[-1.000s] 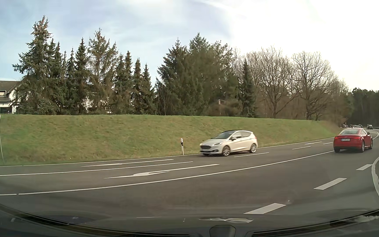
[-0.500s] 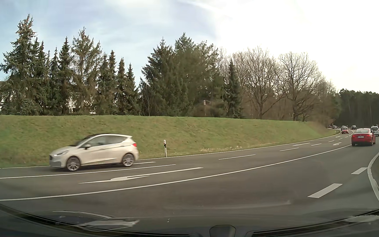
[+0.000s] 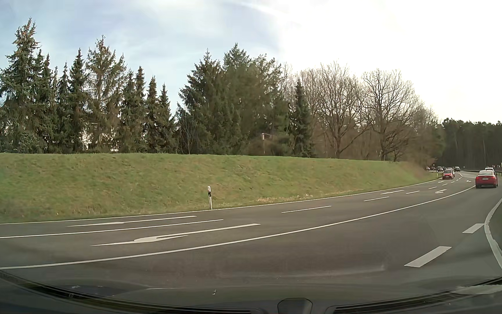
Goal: Follow the waypoints while adhering to traffic rules and regulations
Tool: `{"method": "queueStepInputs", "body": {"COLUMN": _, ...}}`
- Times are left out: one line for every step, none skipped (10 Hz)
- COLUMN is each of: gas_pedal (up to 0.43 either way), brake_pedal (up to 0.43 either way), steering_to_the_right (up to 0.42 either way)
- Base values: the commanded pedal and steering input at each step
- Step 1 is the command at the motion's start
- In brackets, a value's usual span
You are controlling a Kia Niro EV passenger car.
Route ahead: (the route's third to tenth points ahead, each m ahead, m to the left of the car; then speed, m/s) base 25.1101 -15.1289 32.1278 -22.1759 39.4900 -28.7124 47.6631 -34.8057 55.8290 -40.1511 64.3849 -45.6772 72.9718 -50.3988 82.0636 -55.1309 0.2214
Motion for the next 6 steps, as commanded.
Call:
{"method": "queueStepInputs", "body": {"gas_pedal": 0.0, "brake_pedal": 0.25, "steering_to_the_right": 0.338}}
{"method": "queueStepInputs", "body": {"gas_pedal": 0.0, "brake_pedal": 0.244, "steering_to_the_right": 0.338}}
{"method": "queueStepInputs", "body": {"gas_pedal": 0.0, "brake_pedal": 0.244, "steering_to_the_right": 0.338}}
{"method": "queueStepInputs", "body": {"gas_pedal": 0.0, "brake_pedal": 0.244, "steering_to_the_right": 0.338}}
{"method": "queueStepInputs", "body": {"gas_pedal": 0.0, "brake_pedal": 0.25, "steering_to_the_right": 0.337}}
{"method": "queueStepInputs", "body": {"gas_pedal": 0.0, "brake_pedal": 0.256, "steering_to_the_right": 0.336}}
